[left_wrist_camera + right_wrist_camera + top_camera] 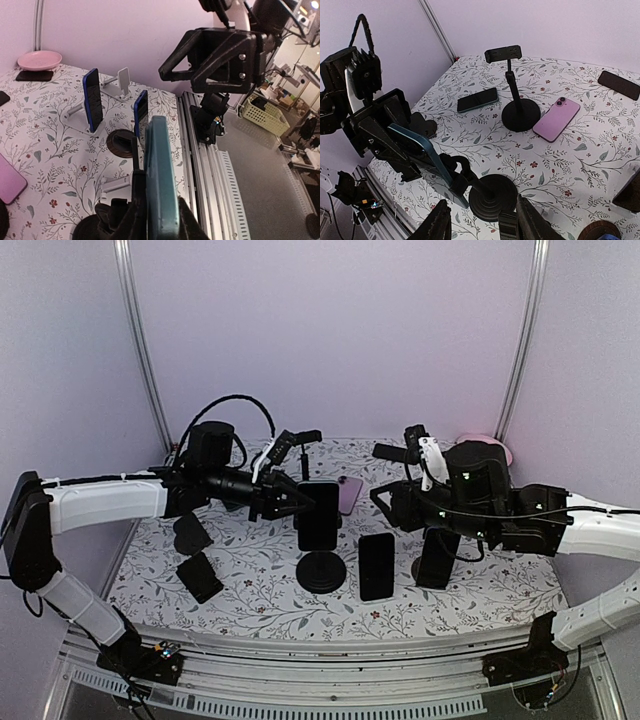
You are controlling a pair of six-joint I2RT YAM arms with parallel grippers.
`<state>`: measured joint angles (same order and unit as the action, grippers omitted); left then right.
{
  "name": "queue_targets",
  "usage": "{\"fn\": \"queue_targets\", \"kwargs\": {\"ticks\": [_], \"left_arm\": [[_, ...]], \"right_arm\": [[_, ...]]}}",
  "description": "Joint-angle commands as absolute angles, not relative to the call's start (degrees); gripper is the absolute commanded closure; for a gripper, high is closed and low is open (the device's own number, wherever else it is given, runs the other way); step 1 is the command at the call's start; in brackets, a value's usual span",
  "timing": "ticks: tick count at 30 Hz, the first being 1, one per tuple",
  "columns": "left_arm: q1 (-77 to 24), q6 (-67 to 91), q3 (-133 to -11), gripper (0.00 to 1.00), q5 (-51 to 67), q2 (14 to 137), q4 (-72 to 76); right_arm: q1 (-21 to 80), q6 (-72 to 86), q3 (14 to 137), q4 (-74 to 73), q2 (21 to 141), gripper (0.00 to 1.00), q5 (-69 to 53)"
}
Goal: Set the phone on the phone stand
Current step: Install the phone on the phone stand, then reset both arms
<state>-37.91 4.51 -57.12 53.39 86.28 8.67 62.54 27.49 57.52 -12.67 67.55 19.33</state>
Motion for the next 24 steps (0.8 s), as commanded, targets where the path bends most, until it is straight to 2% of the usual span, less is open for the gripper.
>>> {"fn": "queue_targets", "kwargs": {"ticks": [1,4,10,15,20,21,23,24], "left_arm": [[-37.9,4.4,-58.9,0.77,54.6,86.3,9.0],[-37.9,4.3,-58.9,0.65,54.0,86.1,8.9],[-37.8,4.3,-59.0,0.48,52.3,85.4,8.8],[-38.0,4.6,-59.1,0.37,50.4,84.4,8.5],[-38.3,4.7,-58.4,0.29,48.3,82.4,8.5],[-38.3,4.7,-58.2,0.26,48.0,82.0,8.6],[-38.3,4.8,-58.1,0.05,47.5,81.3,8.5],[-38.3,4.7,-58.0,0.03,47.3,81.0,8.5]], "right_arm": [[62.2,28.3,56.6,-12.0,66.1,0.55,19.4],[62.2,28.4,56.3,-12.0,66.0,0.53,19.4],[62.2,28.5,56.2,-11.9,66.0,0.44,19.4],[62.2,28.5,56.2,-11.9,66.1,0.26,19.4],[62.2,28.3,56.3,-11.9,66.3,0.14,19.4],[62.2,28.4,56.4,-11.9,66.3,0.13,19.5],[62.2,28.3,56.4,-11.9,66.3,0.1,19.6],[62.2,28.4,56.4,-11.9,66.3,0.09,19.6]]}}
